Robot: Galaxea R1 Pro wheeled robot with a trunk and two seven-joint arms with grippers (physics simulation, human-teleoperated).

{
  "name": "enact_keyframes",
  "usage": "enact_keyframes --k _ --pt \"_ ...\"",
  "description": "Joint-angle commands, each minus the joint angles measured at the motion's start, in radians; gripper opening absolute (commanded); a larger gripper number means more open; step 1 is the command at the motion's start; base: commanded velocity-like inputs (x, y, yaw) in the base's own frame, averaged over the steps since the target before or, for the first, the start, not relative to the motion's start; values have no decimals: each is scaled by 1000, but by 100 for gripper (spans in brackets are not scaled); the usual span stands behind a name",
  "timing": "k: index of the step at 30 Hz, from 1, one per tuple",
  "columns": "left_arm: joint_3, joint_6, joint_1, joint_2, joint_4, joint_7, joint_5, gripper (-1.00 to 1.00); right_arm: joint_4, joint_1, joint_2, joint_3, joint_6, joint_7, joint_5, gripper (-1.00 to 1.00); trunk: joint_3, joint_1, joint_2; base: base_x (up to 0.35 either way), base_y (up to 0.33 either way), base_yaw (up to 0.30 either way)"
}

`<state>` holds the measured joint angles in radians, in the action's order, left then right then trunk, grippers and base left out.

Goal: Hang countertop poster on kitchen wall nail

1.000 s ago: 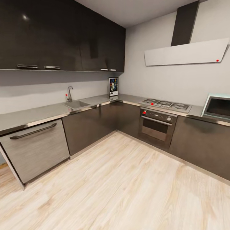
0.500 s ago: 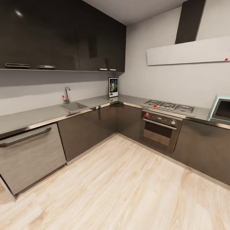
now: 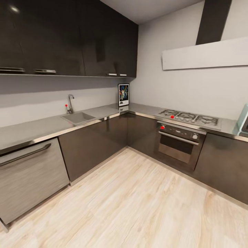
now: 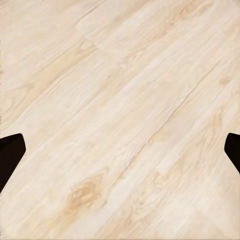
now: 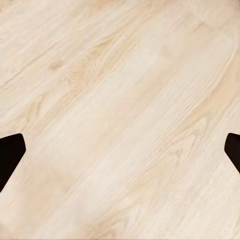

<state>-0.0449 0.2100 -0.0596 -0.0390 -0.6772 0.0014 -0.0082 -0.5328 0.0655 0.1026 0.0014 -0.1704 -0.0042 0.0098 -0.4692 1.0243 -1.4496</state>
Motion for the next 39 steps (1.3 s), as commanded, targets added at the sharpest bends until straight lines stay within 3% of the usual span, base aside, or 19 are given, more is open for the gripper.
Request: enact_keyframes --k 1,39 --pt "-2 2 0 -1 -1 0 -1 100 0 0 0 0 -3 0 1 100 -1 1 0 334 128 0" --pt "-2 3 0 -1 -1 -1 -1 100 0 0 0 0 -3 0 2 100 -1 1 0 334 113 0"
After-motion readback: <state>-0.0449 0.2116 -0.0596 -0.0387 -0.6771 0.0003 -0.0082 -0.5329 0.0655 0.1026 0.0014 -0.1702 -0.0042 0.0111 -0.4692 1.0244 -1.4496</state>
